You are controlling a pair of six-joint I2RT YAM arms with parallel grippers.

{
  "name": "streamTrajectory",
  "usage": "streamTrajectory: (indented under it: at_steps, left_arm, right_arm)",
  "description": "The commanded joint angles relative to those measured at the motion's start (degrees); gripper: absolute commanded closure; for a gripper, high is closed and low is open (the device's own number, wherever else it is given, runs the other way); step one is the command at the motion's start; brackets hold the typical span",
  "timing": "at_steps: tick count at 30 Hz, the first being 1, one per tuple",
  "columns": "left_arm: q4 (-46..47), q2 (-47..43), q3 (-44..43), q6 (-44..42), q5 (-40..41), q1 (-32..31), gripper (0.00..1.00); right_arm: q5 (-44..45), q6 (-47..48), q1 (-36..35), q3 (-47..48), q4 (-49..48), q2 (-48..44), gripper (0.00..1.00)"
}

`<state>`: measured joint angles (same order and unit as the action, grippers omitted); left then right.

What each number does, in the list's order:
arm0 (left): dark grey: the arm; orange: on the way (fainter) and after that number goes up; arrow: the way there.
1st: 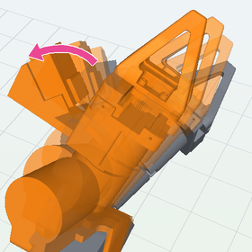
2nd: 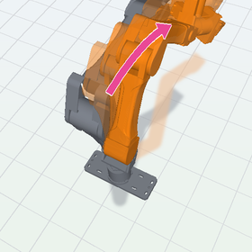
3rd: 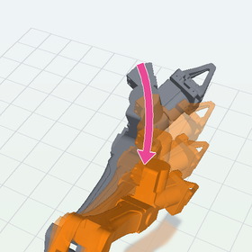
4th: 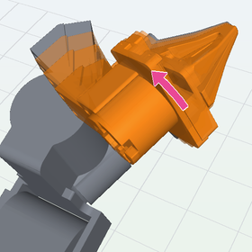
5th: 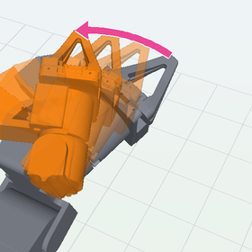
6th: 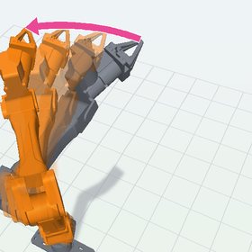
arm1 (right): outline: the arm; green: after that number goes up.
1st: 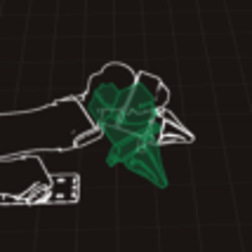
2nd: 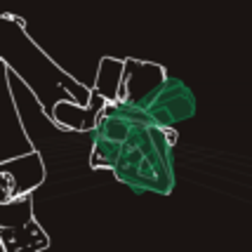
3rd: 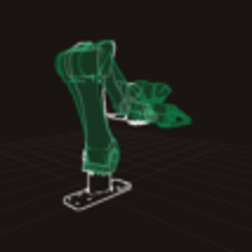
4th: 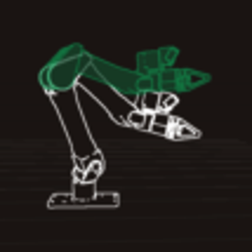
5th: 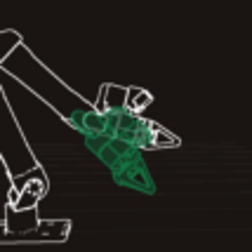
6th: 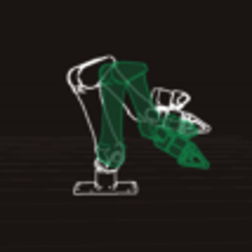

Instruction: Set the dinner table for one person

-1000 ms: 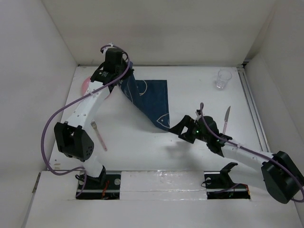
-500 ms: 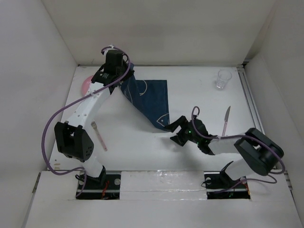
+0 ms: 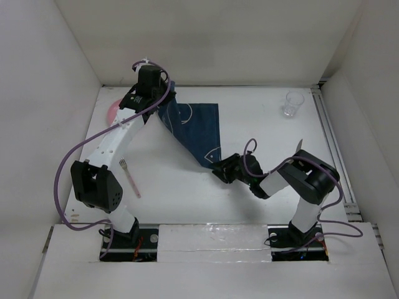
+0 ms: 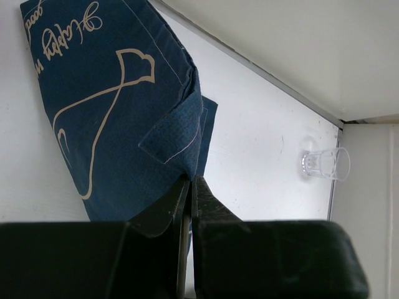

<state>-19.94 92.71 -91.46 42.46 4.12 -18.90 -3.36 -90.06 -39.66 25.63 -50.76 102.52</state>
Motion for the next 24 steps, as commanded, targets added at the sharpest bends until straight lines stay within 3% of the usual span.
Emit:
streamTrajectory:
  at_steps: [1,2,4,6,8,18,21,24]
  left_arm:
    - [1.40,-3.23,-0.65,0.17,0.27,0.00,1.00]
    - [1.40,-3.23,-0.65,0.17,0.27,0.00,1.00]
    - [1.40,-3.23,-0.65,0.17,0.27,0.00,1.00]
    - [1.40,-3.23,-0.65,0.17,-0.25,0.00,1.00]
    - [1.40,-3.84,-0.65,0.17,-0.25,0.00,1.00]
    - [1.93,-4.90,0.49,-0.35,-0.78,0.00,1.00]
    - [1.40,-6.30,0.49,-0.88,-0.78,-1.39,1.00]
    - [0.70,-8.15,0.49,-1.41,0.01,-2.37,1.00]
  right_arm:
    - [4.32,-1.00,-0.77,-1.98,-2.07,-0.56,0.55]
    - [5.28,-0.99,-0.77,-1.98,-0.58,-1.44,0.58]
    - [6.52,-0.99,-0.77,-1.98,-0.04,-2.14,0.73]
    - [7.04,0.14,-0.16,-2.51,-0.04,-2.76,0.79]
    - [7.05,0.15,1.42,-2.51,0.48,-2.76,0.98]
    - [9.76,3.57,4.76,-3.13,2.16,-10.22,1.00]
    - [14.92,9.97,4.24,-2.52,12.23,-22.06,1.00]
    - [23.35,18.32,1.96,2.14,30.34,-36.48,1.00]
